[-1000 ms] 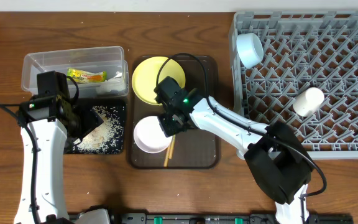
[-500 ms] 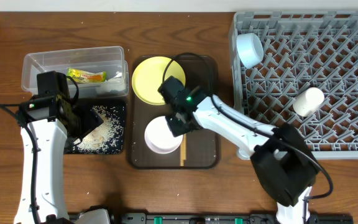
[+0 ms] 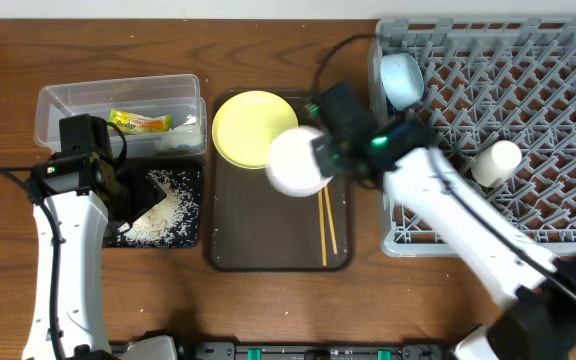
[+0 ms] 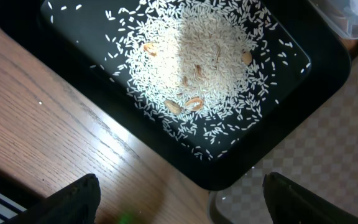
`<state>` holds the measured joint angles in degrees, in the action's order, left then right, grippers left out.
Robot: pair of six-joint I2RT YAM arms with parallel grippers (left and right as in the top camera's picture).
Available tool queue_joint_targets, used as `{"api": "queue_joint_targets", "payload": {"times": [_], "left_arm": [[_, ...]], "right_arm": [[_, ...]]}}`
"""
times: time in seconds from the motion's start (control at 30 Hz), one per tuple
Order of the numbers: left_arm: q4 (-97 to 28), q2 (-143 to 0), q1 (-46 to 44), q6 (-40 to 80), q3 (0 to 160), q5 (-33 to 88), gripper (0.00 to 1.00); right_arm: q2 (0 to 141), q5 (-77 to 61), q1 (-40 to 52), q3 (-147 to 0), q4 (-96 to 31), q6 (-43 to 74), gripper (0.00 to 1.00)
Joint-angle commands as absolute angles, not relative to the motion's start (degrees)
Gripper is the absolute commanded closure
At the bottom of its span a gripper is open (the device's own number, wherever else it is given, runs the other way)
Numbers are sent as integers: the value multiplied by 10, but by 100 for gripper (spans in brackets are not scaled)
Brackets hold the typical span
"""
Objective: Sort waste into correct bins and load items into the dishwasher rack
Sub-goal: 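Carry the white bowl right and set it in the rack's back row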
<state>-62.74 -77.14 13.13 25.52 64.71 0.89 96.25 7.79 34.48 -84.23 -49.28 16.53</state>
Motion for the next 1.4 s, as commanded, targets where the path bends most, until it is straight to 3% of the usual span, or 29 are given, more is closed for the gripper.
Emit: {"api": "queue_joint_targets", "payload": {"times": [0.0,0.27,0.6,1.0,1.37], "left_arm": [[-629,-766,134,258,643,0,14],[-627,-766,134,258,643,0,14],[-627,-766,134,258,644,0,14],[-625,-766,134,258,643,0,14],[-626,-766,134,258,643,11,14]], "right_arm": [[925,215,293,-843,-493,130,99],[911,477,166,-843,-347,-3,99],[954,513,61,-843,-30,-297,99],[1091,547,20,-843,170,-347,99],[1205,547,35,-843,237,-386,99]]}}
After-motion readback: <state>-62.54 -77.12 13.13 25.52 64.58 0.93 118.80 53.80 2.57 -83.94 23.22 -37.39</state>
